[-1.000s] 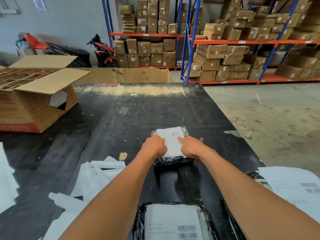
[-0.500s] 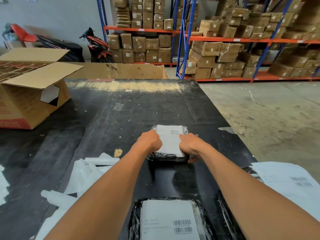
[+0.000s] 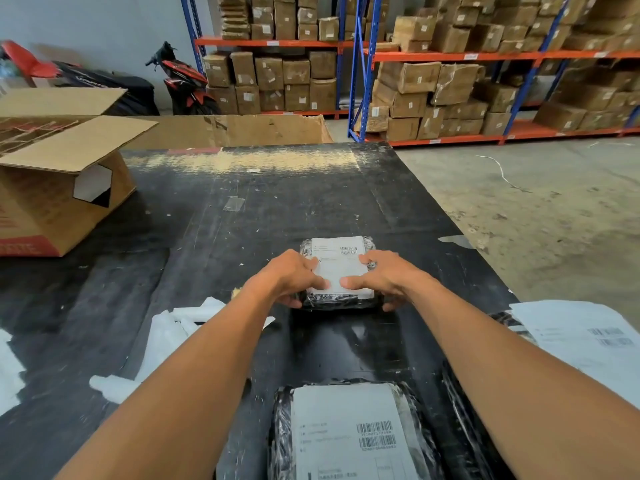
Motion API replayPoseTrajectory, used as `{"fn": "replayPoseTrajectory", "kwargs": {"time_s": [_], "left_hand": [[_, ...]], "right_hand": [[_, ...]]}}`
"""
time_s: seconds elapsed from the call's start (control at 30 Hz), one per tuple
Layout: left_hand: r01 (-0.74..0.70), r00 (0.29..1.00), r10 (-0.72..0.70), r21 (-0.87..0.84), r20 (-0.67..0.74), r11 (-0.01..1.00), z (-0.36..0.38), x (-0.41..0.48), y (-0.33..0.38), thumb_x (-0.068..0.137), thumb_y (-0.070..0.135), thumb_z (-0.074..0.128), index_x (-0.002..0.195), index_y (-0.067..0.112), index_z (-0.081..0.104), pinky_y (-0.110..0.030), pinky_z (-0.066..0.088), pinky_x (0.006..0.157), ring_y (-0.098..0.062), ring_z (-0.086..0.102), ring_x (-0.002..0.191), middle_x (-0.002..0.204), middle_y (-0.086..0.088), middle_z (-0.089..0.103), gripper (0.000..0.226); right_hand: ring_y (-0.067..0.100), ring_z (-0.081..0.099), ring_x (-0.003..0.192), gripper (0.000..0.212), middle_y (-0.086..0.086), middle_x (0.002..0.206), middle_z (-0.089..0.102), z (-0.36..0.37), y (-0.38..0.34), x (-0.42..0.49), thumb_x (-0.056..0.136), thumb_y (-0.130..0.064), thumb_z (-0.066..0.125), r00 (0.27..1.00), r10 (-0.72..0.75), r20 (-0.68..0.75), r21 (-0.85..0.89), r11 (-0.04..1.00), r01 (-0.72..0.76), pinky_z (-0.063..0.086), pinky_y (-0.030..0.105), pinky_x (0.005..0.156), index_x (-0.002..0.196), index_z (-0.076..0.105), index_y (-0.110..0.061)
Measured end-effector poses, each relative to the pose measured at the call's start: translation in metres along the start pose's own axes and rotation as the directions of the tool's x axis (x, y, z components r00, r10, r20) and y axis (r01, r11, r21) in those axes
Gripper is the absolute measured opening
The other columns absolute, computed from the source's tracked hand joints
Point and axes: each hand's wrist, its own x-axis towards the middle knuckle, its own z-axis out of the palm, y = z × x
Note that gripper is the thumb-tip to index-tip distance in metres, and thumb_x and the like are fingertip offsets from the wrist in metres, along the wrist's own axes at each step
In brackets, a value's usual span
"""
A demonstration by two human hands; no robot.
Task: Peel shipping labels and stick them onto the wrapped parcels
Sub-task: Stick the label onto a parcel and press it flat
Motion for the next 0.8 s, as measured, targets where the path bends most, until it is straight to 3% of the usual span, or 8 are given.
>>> {"fn": "replayPoseTrajectory", "kwargs": {"time_s": [0.07, 0.17, 0.3, 0.47, 0.57, 0.7, 0.77, 0.8], "left_hand": [[-0.044, 0.999, 0.044, 0.002, 0.022, 0.999, 0.000, -0.002, -0.004, 0.077, 0.020, 0.083, 0.140, 0.018, 0.053, -0.020, 0.053, 0.048, -0.016, 0.059, 0.065, 0.110, -0.006, 0.059, 0.069], [-0.071, 0.996, 0.075, -0.070, 0.053, 0.995, -0.001, -0.002, -0.009, 0.083, 0.003, 0.076, 0.147, 0.016, 0.044, -0.030, 0.061, 0.067, -0.016, 0.056, 0.068, 0.141, -0.017, 0.048, 0.072], [-0.065, 0.992, 0.072, -0.074, 0.102, 0.995, -0.006, -0.002, -0.007, 0.088, -0.007, 0.066, 0.147, 0.011, 0.042, -0.038, 0.060, 0.076, -0.016, 0.055, 0.070, 0.152, -0.017, 0.038, 0.067], [-0.028, 0.996, 0.033, -0.061, 0.079, 0.998, -0.006, -0.002, -0.005, 0.085, 0.017, 0.076, 0.144, 0.017, 0.049, -0.035, 0.062, 0.067, -0.017, 0.056, 0.061, 0.092, -0.009, 0.059, 0.065], [-0.049, 0.997, 0.054, -0.087, 0.054, 0.995, -0.004, -0.001, -0.011, 0.088, 0.008, 0.072, 0.144, 0.015, 0.049, -0.045, 0.061, 0.076, -0.018, 0.054, 0.056, 0.125, -0.025, 0.057, 0.062], [-0.050, 0.992, 0.066, -0.148, 0.104, 0.988, -0.006, -0.007, -0.011, 0.091, -0.002, 0.065, 0.147, 0.011, 0.044, -0.049, 0.057, 0.086, -0.015, 0.049, 0.054, 0.129, -0.028, 0.054, 0.061], [-0.046, 0.992, 0.068, -0.186, 0.111, 0.981, -0.005, -0.009, -0.012, 0.093, -0.006, 0.060, 0.147, 0.011, 0.043, -0.050, 0.055, 0.089, -0.014, 0.046, 0.055, 0.088, -0.014, 0.061, 0.059], [-0.045, 0.991, 0.068, -0.199, 0.113, 0.979, -0.005, -0.009, -0.012, 0.094, -0.007, 0.057, 0.148, 0.012, 0.042, -0.049, 0.054, 0.090, -0.014, 0.045, 0.056, 0.072, -0.005, 0.048, 0.059]], "right_hand": [[0.029, 0.063, 0.093, 0.089, 0.005, 0.141, 0.045, 0.002, 0.001, 0.005, 0.075, -0.038, 0.085, 0.999, -0.036, -0.011, -0.082, 0.996, 0.035, 0.062, 0.045, 0.076, 0.149, 0.037, -0.027], [0.031, 0.064, 0.073, 0.083, 0.003, 0.105, 0.059, -0.001, 0.001, 0.012, 0.078, -0.021, 0.084, 0.999, -0.014, 0.040, -0.131, 0.991, 0.019, 0.060, 0.050, 0.081, 0.146, 0.039, -0.029], [0.035, 0.073, 0.077, 0.085, 0.008, 0.091, 0.064, -0.013, -0.001, 0.013, 0.081, -0.002, 0.078, 0.995, -0.002, 0.101, -0.212, 0.977, 0.023, 0.061, 0.050, 0.080, 0.150, 0.036, -0.030], [0.018, 0.038, 0.055, 0.084, 0.008, 0.088, 0.056, -0.016, -0.001, 0.017, 0.078, -0.010, 0.083, 0.988, 0.027, 0.150, -0.064, 0.998, -0.018, 0.050, 0.032, 0.059, 0.146, 0.040, -0.031], [0.020, 0.042, 0.055, 0.077, 0.013, 0.081, 0.056, -0.016, 0.003, 0.017, 0.082, 0.001, 0.077, 0.990, 0.005, 0.138, -0.068, 0.998, 0.004, 0.050, 0.030, 0.052, 0.144, 0.042, -0.028], [0.022, 0.057, 0.058, 0.078, 0.015, 0.076, 0.063, -0.020, 0.004, 0.019, 0.087, 0.011, 0.066, 0.989, -0.007, 0.146, -0.122, 0.992, 0.025, 0.059, 0.036, 0.060, 0.148, 0.038, -0.028], [0.025, 0.061, 0.065, 0.077, 0.016, 0.081, 0.065, -0.021, 0.002, 0.018, 0.090, 0.013, 0.057, 0.988, -0.007, 0.153, -0.152, 0.988, 0.031, 0.062, 0.044, 0.074, 0.150, 0.036, -0.030], [0.027, 0.061, 0.069, 0.076, 0.016, 0.086, 0.064, -0.021, 0.001, 0.016, 0.092, 0.013, 0.051, 0.988, -0.002, 0.154, -0.165, 0.986, 0.028, 0.061, 0.046, 0.079, 0.151, 0.036, -0.031]]}}
